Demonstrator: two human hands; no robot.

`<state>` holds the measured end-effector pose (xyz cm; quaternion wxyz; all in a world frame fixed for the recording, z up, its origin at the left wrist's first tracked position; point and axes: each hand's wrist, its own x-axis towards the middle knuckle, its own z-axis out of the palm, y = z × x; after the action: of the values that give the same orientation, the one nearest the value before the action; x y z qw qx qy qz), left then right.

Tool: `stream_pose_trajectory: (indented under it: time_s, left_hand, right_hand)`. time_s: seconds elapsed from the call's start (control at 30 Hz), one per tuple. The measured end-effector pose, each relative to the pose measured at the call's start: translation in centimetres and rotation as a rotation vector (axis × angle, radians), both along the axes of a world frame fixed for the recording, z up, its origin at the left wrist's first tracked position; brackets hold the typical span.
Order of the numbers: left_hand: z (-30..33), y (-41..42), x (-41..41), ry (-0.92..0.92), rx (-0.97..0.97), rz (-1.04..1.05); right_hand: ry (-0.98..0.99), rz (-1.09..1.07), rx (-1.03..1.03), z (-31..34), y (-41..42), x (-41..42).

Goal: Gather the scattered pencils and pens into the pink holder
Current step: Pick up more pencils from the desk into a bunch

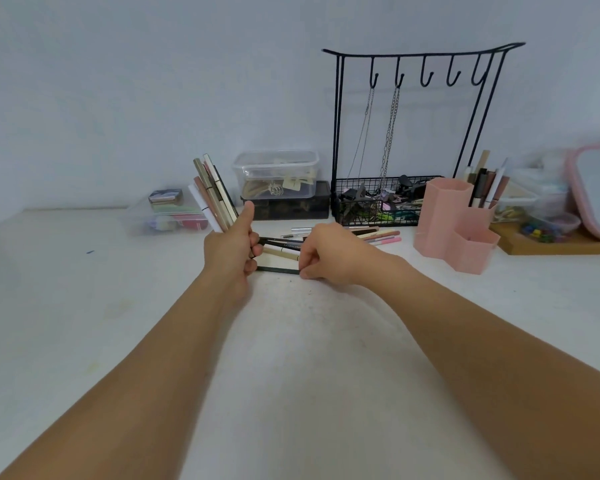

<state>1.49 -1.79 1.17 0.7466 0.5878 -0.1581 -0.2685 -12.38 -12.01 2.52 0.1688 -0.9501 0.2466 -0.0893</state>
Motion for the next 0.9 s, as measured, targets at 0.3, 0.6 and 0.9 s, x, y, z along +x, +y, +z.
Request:
stream_pose_trajectory:
  time_s: [0.3,0.6,0.9]
  left_hand:
    - [-0.4,-0.1,-0.8,-0.061,0.091,-0.078]
    - [-0.3,-0.1,-1.3,-0.075,0.059,-0.106]
    - [-0.1,-0.2,-2.4,-0.027,-0.041,-0.272]
  right_hand:
    - [0.251,-0.024,-0.053,2.1,-1.1,-1.6]
    - [0.103,-0.041,0.347,3.0,-3.4,-4.1]
    - [-0.461,0.005,0.612,5.0,-0.8,-2.7]
